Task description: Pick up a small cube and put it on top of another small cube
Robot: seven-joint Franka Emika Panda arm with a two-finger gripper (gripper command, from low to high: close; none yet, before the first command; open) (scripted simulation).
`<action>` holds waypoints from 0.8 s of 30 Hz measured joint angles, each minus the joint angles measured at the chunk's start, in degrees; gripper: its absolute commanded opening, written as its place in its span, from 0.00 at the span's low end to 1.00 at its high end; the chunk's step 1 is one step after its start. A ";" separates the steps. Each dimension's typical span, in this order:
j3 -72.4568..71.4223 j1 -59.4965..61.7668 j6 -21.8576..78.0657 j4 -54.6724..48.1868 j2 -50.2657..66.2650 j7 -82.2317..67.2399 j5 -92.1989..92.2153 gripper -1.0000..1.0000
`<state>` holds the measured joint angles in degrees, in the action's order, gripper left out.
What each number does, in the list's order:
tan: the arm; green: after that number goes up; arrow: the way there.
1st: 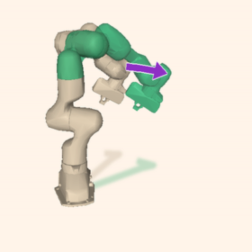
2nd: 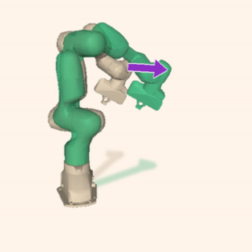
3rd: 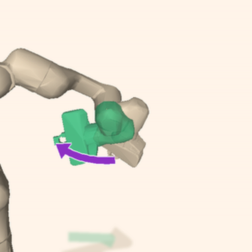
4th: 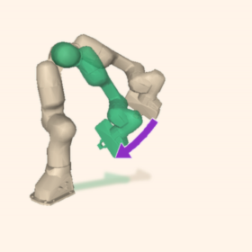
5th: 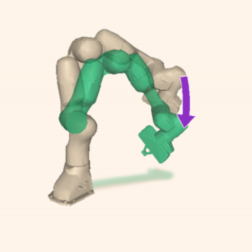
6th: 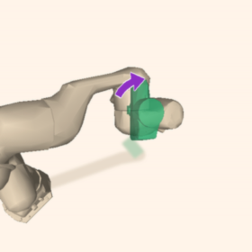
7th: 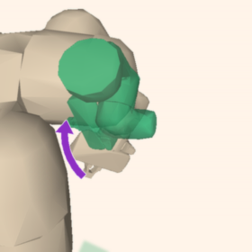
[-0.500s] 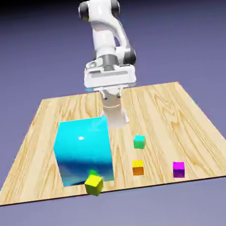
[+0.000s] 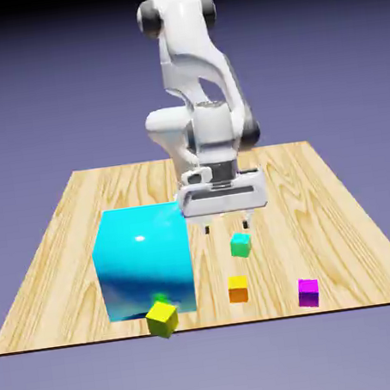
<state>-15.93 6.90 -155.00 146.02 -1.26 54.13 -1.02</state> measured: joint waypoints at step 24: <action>-0.92 -0.30 9.52 -9.48 17.71 7.54 -4.55 0.00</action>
<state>-16.85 6.60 -145.48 136.54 16.45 61.67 -5.57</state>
